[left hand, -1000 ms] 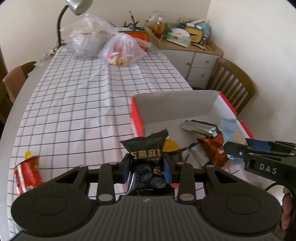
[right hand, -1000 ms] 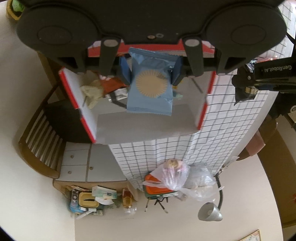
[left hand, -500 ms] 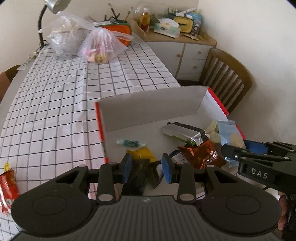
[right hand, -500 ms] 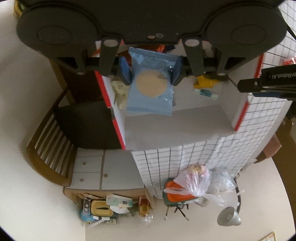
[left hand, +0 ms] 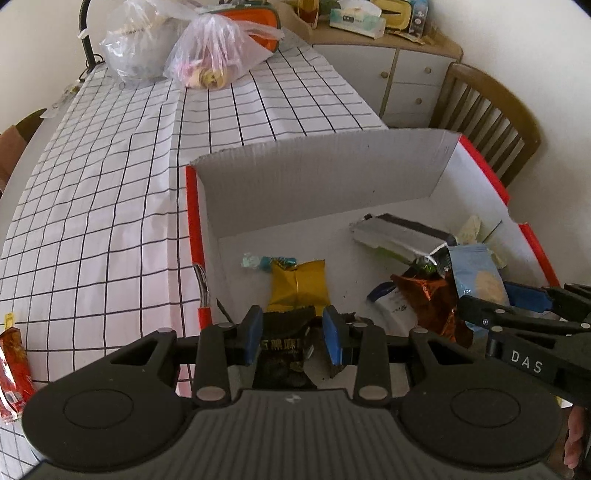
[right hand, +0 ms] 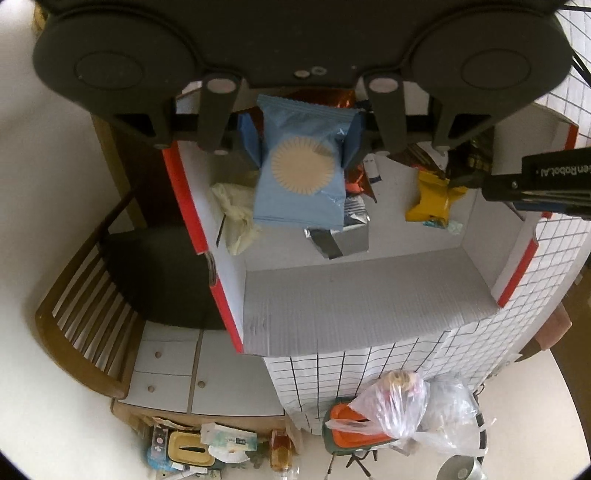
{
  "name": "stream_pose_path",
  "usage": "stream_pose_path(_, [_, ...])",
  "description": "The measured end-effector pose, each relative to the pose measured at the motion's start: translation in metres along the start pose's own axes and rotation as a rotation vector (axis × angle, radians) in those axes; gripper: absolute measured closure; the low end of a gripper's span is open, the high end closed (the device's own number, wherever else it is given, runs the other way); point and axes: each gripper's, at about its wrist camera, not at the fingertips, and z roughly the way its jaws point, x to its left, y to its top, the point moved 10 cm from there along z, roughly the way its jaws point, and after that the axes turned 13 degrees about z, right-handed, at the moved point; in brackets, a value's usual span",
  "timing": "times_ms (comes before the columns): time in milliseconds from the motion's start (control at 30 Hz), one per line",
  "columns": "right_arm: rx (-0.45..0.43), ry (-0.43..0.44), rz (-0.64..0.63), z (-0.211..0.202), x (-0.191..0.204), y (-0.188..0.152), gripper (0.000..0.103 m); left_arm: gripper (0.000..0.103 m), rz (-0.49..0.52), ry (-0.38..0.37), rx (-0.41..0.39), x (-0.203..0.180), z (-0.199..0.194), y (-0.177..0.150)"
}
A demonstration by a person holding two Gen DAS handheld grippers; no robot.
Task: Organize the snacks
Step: 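Lower the snacks into the box and open both tools, then withdraw both tools from the box toward the red chip bag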
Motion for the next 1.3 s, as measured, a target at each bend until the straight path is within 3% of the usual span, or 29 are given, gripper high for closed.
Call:
stream_pose_path(500, [0.003, 0.033, -0.003, -0.016, 0.004, -0.001, 0.049, 0.068, -0.01, -0.016, -0.02, -0.005, -0.007, -0.006])
stream_pose_path(667, [-0.019, 0.061, -0.016, -0.032, 0.015, 0.0, 0.037, 0.063, -0.012, -0.025, -0.051, -0.003, -0.021, -0.008])
stream_pose_path(833, [-0.047, 0.088, -0.031, -0.05, 0.029, 0.001, 0.032, 0.062, -0.019, -0.034, -0.089, 0.002, -0.038, -0.009])
stream_pose_path(967, [-0.061, 0.111, -0.039, -0.061, 0.041, -0.001, 0.027, 0.052, -0.019, -0.031, -0.13, 0.011, -0.054, -0.011])
stream_pose_path(1300, [-0.109, 0.162, -0.037, -0.086, 0.076, -0.004, 0.017, 0.044, -0.025, -0.016, -0.206, 0.039, -0.091, -0.027])
